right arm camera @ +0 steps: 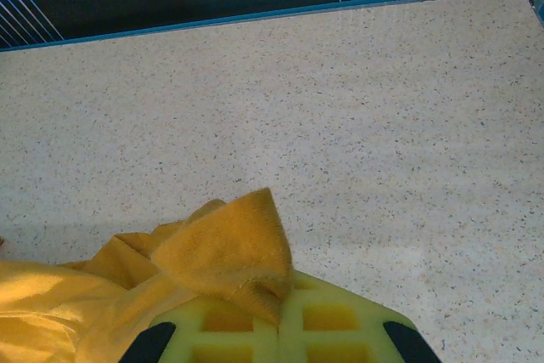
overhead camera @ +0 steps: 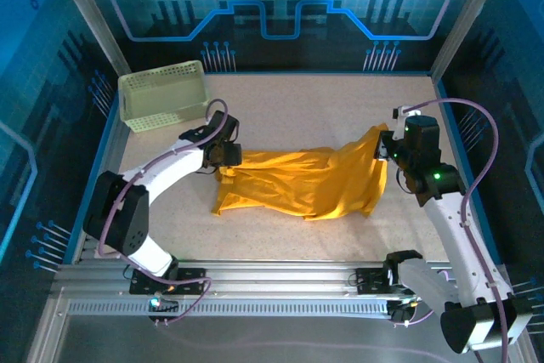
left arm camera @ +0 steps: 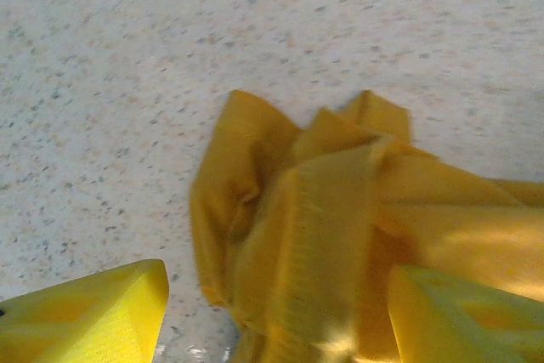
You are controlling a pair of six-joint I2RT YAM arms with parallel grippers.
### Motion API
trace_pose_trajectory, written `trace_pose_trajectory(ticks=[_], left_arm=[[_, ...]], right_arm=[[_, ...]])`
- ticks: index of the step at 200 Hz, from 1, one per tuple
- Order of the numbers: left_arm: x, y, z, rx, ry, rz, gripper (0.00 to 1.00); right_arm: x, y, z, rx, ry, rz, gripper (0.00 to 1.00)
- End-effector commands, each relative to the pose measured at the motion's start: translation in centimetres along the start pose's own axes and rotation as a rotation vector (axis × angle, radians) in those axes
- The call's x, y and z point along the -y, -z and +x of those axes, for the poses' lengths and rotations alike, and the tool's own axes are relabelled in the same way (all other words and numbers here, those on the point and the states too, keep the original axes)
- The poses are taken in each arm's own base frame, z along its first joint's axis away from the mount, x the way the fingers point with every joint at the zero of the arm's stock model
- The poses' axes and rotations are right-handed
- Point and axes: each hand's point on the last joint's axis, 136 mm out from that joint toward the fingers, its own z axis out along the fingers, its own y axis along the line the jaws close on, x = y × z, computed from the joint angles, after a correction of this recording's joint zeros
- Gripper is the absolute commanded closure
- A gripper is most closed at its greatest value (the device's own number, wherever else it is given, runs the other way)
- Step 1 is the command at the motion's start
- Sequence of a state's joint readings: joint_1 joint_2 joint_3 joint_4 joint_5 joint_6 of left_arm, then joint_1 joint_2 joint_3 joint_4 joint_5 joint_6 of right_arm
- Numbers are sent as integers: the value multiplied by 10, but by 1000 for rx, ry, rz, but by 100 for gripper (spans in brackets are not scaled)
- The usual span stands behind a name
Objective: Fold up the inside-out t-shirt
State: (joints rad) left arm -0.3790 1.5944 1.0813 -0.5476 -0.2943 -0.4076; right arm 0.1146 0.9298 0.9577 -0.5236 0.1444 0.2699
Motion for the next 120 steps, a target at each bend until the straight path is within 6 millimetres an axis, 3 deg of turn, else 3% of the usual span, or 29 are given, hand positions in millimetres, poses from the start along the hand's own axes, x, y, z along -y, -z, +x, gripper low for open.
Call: trace_pose_trajectory(ticks=[1,75,89,109,120], left_arm=[[-23,0,0,-17,55,-87,35],[-74,15,-7,41,246,-142,50],[-67,15,-6,36,242,-89,52],[-38,20,-5,35,217,82,53],[-21,24,-4,32,193,177,47]], right_arm=[[3,8,-10,39,-19,-1,100],[4,7,-9,35,-22,-4,100],[3,7,-9,36,-22,-5,100],[3,7,-9,35,-24,-7,100],[3,7,-9,33,-27,-9,100]])
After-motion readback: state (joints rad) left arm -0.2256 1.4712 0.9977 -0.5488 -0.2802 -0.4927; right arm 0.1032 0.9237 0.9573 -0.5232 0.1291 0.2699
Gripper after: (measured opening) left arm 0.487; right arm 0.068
